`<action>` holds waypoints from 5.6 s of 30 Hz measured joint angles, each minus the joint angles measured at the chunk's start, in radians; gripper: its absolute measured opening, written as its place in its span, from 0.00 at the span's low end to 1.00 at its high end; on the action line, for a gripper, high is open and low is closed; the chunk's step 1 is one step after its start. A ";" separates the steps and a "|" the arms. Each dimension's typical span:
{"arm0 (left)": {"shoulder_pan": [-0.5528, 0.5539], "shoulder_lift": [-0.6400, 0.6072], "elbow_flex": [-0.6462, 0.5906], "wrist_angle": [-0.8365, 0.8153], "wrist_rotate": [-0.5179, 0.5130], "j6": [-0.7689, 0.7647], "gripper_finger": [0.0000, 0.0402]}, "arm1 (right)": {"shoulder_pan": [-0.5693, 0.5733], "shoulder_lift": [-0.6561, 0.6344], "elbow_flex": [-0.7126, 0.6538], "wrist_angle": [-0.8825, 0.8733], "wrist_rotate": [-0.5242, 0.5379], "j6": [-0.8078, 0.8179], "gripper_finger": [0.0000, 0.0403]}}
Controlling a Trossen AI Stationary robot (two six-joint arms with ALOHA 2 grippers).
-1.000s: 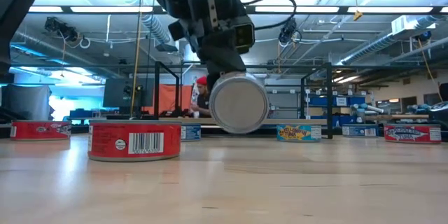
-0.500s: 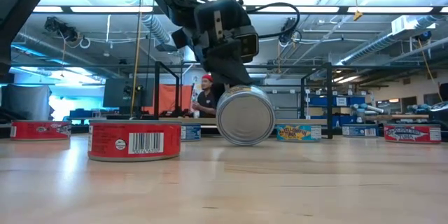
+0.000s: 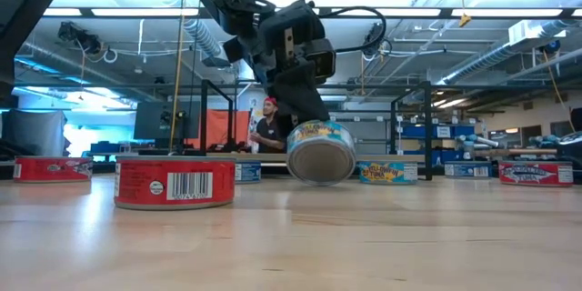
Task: Stack canned seafood by type on shelf
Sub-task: Put the yellow-blue tuna can on the shelf
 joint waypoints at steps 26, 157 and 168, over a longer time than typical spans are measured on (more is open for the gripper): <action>0.001 -0.017 0.000 -0.029 0.130 -0.043 0.08 | -0.014 0.000 0.000 0.000 -0.028 -0.004 0.03; -0.007 -0.702 -0.563 0.635 -0.404 -0.206 0.00 | -0.506 0.375 0.360 -0.213 0.541 -1.050 0.37; 0.022 -0.769 -0.564 0.611 -0.386 -0.208 0.00 | -0.489 0.499 0.338 0.141 0.354 -1.131 0.37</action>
